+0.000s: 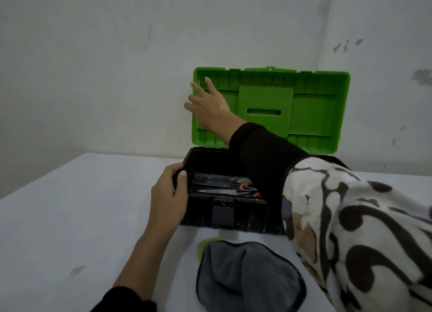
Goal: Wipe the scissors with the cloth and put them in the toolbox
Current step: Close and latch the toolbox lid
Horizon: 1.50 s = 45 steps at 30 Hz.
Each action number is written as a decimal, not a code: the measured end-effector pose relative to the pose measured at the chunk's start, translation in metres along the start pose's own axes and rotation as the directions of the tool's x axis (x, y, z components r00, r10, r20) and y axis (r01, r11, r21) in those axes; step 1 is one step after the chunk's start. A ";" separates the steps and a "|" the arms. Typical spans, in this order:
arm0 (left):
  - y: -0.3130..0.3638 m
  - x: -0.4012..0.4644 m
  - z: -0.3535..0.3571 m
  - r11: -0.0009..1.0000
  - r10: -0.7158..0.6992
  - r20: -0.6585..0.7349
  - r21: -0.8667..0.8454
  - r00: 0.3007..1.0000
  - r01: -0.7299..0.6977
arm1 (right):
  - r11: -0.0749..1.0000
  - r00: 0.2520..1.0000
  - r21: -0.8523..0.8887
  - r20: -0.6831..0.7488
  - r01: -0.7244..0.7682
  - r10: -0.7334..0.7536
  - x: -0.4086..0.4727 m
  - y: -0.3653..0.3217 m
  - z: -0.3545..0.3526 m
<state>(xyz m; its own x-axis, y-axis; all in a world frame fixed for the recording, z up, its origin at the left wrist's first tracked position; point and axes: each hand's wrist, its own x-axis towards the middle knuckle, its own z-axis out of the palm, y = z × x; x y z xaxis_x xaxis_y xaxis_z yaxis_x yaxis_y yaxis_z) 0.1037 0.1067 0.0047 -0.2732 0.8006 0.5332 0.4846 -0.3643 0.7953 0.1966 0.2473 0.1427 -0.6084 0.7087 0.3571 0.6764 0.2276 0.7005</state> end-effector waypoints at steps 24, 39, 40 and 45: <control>0.018 -0.027 -0.031 0.952 -0.228 0.030 -0.203 0.973 0.229 | 0.971 0.816 0.140 -0.573 0.193 -0.080 -0.145 -0.052 -0.065; 0.014 -0.037 -0.034 0.998 0.011 -0.092 0.056 0.996 -0.006 | 0.627 0.969 0.777 -0.195 0.059 0.149 -0.197 -0.067 -0.039; 0.016 -0.038 -0.035 0.999 0.004 -0.118 0.053 0.993 0.002 | 0.611 0.973 0.789 -0.183 0.061 0.139 -0.201 -0.064 -0.043; 0.025 -0.047 -0.039 0.999 -0.035 -0.119 0.007 0.992 0.036 | 0.608 0.999 0.794 -0.031 0.008 0.028 -0.235 -0.050 -0.065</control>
<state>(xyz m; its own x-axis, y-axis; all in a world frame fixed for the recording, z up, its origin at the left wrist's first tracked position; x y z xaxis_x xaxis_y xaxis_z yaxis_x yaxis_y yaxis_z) 0.0966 0.0416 0.0108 -0.3868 0.7504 0.5360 0.4802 -0.3323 0.8118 0.2785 0.0258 0.0644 -0.6019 0.6935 0.3959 0.7359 0.6742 -0.0623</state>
